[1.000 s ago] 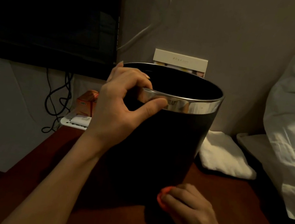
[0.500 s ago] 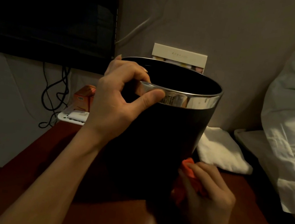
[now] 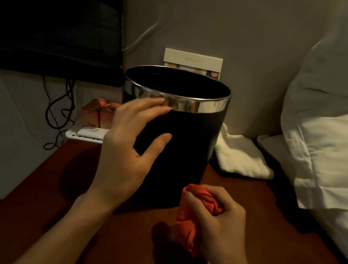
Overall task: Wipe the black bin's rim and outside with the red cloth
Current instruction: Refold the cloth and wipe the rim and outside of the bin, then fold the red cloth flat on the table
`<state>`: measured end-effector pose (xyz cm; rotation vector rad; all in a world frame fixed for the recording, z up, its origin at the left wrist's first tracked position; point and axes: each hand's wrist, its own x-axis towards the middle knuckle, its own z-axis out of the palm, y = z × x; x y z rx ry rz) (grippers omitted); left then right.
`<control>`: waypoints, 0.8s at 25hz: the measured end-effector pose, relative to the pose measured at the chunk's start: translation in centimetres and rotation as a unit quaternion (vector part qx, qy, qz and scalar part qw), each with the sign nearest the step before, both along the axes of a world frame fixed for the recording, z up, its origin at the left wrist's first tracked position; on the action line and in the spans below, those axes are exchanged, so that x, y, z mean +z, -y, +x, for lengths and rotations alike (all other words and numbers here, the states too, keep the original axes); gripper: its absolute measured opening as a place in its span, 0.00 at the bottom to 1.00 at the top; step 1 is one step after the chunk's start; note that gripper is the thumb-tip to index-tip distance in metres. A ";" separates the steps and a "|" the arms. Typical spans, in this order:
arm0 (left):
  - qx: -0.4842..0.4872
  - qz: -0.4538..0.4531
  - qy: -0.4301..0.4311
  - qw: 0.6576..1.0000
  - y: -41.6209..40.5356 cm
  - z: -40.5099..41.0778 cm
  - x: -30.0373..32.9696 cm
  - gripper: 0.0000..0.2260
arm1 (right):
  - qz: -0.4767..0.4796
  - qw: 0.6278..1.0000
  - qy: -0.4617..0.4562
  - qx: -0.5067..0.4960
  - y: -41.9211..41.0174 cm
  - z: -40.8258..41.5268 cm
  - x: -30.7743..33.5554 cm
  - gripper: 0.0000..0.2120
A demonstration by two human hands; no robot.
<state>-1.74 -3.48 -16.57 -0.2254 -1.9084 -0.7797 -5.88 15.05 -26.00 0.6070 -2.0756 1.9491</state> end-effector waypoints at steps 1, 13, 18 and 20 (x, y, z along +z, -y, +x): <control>-0.010 0.008 0.023 1.000 -0.3 0.7 -0.8 0.17 | -0.005 1.000 0.011 -0.004 -0.4 0.7 0.2 0.06; -0.116 0.062 0.187 0.973 -6.6 6.0 -6.3 0.16 | -0.078 0.992 0.067 -0.067 -4.0 5.6 0.3 0.05; -0.202 0.054 0.346 0.915 -9.4 6.7 -7.7 0.31 | -0.098 0.980 0.171 -0.001 -5.2 6.1 0.2 0.10; -0.180 0.032 0.351 0.918 -9.3 6.3 -8.1 0.30 | -0.130 0.963 0.230 0.058 -6.1 5.8 0.1 0.19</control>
